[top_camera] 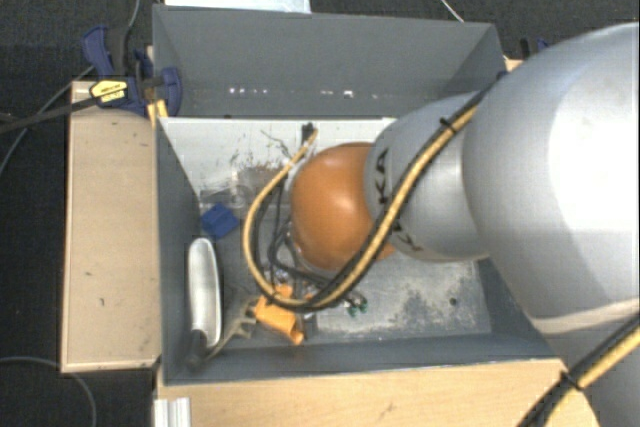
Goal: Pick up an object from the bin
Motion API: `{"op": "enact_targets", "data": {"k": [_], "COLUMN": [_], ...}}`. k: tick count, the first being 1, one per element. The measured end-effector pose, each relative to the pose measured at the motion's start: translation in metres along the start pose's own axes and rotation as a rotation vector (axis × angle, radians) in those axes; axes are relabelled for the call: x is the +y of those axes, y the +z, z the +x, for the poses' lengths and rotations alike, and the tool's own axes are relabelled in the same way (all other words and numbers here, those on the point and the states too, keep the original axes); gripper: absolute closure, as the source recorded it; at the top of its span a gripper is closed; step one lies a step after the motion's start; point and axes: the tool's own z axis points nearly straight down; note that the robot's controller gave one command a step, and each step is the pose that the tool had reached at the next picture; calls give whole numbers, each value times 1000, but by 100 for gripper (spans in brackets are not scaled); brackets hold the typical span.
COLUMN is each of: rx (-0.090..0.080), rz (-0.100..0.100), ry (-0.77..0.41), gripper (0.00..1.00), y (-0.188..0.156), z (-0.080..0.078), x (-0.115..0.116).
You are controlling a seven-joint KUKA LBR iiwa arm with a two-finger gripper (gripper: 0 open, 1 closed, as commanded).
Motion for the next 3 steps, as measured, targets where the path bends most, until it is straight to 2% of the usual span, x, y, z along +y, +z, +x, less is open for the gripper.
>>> {"op": "enact_targets", "data": {"k": [1, 2, 3], "rx": [0, -3, -3], "rz": [0, 0, 0], "ry": [0, -5, -5], "gripper": [100, 100, 100], "y": [0, -12, -12], "z": [0, -15, -15], "x": [0, -25, -25]}}
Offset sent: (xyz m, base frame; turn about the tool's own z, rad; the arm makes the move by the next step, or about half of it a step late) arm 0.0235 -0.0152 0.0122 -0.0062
